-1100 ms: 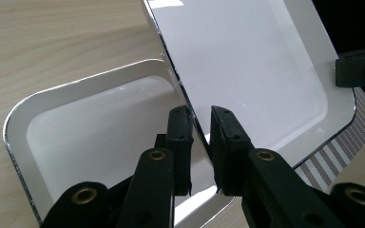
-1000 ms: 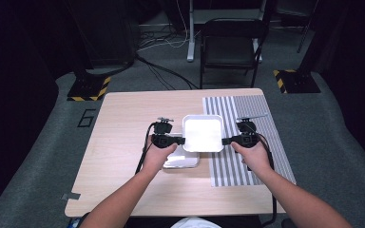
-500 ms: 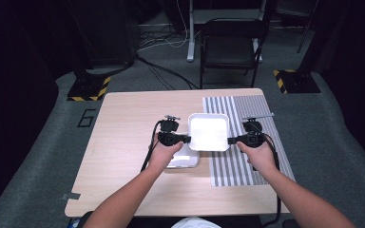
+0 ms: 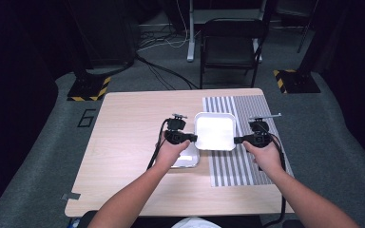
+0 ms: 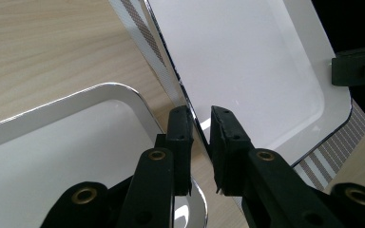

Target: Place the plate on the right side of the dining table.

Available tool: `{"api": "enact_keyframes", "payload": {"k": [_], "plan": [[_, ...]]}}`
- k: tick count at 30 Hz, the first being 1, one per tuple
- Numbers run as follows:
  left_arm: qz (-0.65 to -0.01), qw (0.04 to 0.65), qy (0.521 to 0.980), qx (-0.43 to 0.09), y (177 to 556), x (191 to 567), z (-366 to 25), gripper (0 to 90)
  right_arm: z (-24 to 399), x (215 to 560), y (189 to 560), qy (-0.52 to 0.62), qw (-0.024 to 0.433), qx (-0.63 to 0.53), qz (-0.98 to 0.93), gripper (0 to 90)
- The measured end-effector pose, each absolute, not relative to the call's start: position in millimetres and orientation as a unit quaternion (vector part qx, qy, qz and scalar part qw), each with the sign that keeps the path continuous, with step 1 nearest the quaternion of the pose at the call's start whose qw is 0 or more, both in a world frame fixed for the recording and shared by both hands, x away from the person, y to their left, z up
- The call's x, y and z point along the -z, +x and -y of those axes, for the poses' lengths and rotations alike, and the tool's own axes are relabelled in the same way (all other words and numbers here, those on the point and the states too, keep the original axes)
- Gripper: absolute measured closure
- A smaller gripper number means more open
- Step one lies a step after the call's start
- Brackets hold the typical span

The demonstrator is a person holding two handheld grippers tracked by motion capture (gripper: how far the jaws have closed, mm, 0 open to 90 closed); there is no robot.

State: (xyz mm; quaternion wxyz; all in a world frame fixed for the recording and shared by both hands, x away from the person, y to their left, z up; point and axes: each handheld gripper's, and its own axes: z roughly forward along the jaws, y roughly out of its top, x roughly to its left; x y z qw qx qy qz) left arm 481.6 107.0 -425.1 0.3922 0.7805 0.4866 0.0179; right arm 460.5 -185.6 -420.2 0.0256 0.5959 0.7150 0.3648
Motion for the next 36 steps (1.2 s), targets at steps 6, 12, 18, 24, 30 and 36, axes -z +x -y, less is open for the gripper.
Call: {"api": "enact_keyframes", "payload": {"k": [6, 12, 18, 24, 30, 36], "plan": [[-0.483, 0.390, 0.784, -0.017, 484, 425, -101, 78.7, 192, 420, 460, 0.598, 0.029, -0.365, -0.713, 82.2], [-0.483, 0.391, 0.784, -0.016, 485, 426, -95, 78.7, 197, 419, 459, 0.600, 0.030, -0.365, -0.712, 82.4], [-0.479, 0.390, 0.786, -0.013, 487, 427, -89, 78.7, 201, 417, 458, 0.603, 0.035, -0.366, -0.708, 82.5], [-0.478, 0.390, 0.787, -0.012, 488, 427, -84, 78.8, 206, 417, 456, 0.606, 0.039, -0.366, -0.705, 82.6], [-0.474, 0.389, 0.790, -0.009, 490, 428, -77, 78.8, 211, 418, 456, 0.611, 0.043, -0.364, -0.702, 82.8], [-0.472, 0.391, 0.790, -0.008, 491, 428, -69, 78.6, 218, 419, 456, 0.615, 0.047, -0.364, -0.698, 83.3]]}}
